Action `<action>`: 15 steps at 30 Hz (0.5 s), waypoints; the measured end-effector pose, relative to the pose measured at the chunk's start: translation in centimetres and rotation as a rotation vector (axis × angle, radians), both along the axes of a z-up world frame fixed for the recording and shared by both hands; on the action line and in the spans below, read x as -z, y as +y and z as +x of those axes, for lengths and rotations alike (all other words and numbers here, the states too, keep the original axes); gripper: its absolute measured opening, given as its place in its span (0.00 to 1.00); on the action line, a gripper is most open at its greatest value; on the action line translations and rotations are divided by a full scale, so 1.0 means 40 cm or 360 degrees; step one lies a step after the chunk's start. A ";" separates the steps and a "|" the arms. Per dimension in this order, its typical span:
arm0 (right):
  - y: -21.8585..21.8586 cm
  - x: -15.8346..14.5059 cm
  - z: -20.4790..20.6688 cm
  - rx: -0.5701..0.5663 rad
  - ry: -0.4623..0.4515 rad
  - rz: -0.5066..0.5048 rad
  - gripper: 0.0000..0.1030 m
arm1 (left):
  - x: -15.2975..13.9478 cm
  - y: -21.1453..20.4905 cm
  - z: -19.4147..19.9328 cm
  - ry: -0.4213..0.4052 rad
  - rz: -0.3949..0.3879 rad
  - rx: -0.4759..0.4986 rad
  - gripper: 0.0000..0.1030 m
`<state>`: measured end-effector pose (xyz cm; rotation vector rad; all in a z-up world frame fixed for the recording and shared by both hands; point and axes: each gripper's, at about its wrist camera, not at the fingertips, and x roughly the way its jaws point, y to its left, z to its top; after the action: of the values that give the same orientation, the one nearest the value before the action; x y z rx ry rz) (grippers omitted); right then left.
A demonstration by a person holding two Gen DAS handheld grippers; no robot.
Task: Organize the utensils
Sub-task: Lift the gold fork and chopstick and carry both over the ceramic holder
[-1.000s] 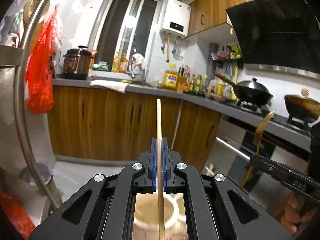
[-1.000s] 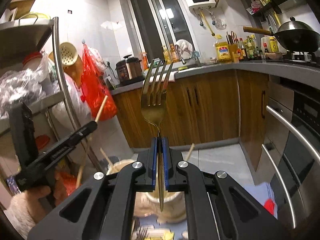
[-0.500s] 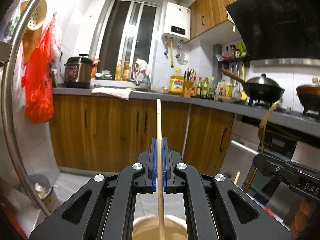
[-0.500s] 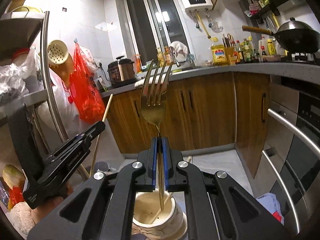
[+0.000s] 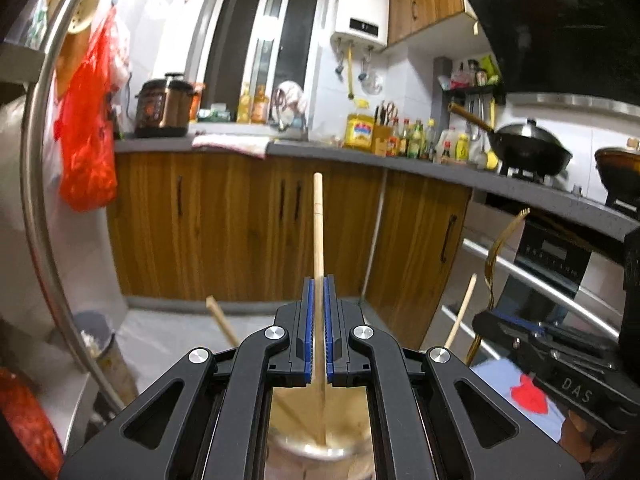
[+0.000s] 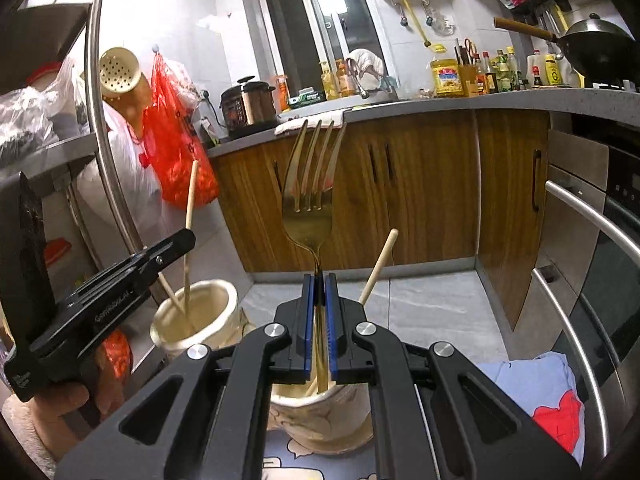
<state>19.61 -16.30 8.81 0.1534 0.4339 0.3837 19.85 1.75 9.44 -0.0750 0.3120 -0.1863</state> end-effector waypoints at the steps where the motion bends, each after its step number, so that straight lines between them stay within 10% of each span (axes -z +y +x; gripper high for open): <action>1: 0.005 0.006 0.000 -0.0004 0.0008 -0.0010 0.05 | 0.006 0.000 0.000 0.0021 0.0010 0.0003 0.05; 15: 0.016 0.036 0.023 -0.0004 0.0066 -0.0030 0.05 | 0.059 -0.024 -0.007 0.0180 0.0131 0.0082 0.05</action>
<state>20.52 -15.65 7.39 0.1430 0.4784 0.3793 19.56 0.78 7.07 0.0038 0.4341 -0.2207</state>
